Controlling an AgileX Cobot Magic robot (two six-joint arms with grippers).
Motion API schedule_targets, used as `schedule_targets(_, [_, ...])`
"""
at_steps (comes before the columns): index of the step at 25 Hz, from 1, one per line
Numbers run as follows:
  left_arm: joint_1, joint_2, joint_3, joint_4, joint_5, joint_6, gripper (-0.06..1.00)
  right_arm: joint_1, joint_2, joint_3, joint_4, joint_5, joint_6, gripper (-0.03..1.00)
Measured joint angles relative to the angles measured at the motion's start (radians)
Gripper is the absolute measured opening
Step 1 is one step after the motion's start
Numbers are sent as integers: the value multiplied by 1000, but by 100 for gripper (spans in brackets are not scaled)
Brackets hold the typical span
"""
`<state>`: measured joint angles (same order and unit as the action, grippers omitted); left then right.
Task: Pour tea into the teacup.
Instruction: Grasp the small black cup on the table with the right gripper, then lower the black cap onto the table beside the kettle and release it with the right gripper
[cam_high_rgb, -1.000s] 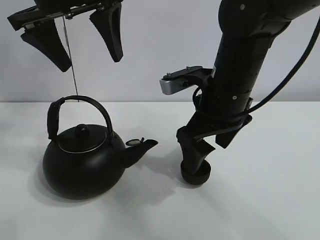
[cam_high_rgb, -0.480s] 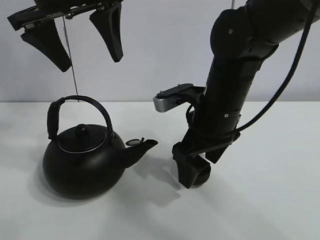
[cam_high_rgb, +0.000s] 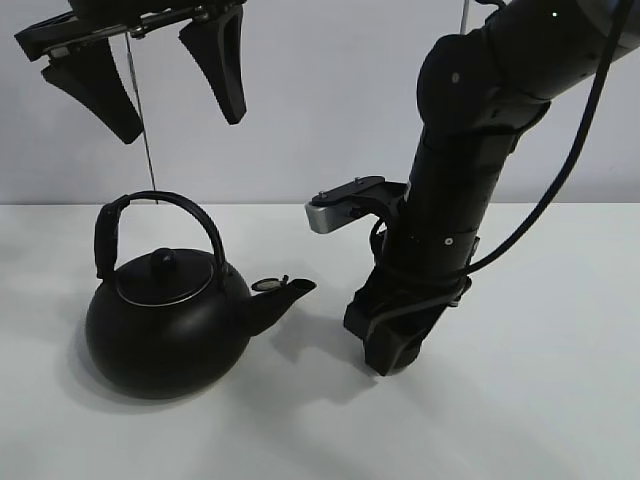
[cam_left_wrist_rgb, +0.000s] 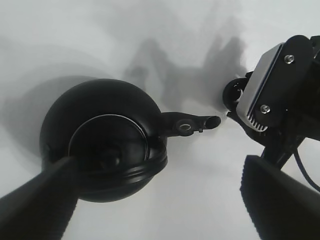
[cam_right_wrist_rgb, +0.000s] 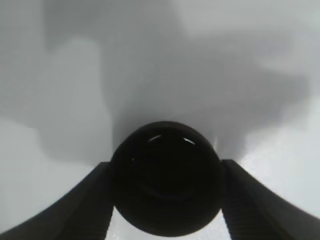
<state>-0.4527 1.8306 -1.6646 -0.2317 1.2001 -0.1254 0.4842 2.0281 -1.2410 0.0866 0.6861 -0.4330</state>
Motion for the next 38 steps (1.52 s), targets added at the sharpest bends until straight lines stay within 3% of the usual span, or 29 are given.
schedule_targets(14, [0, 0, 0, 0, 0, 0, 63, 3, 0, 0, 11, 2, -20, 40])
schedule_targets(20, [0, 0, 0, 0, 0, 0, 63, 57, 0, 0, 10, -3, -32, 40])
schedule_targets(38, [0, 0, 0, 0, 0, 0, 63, 90, 0, 0, -7, -122, -24, 40])
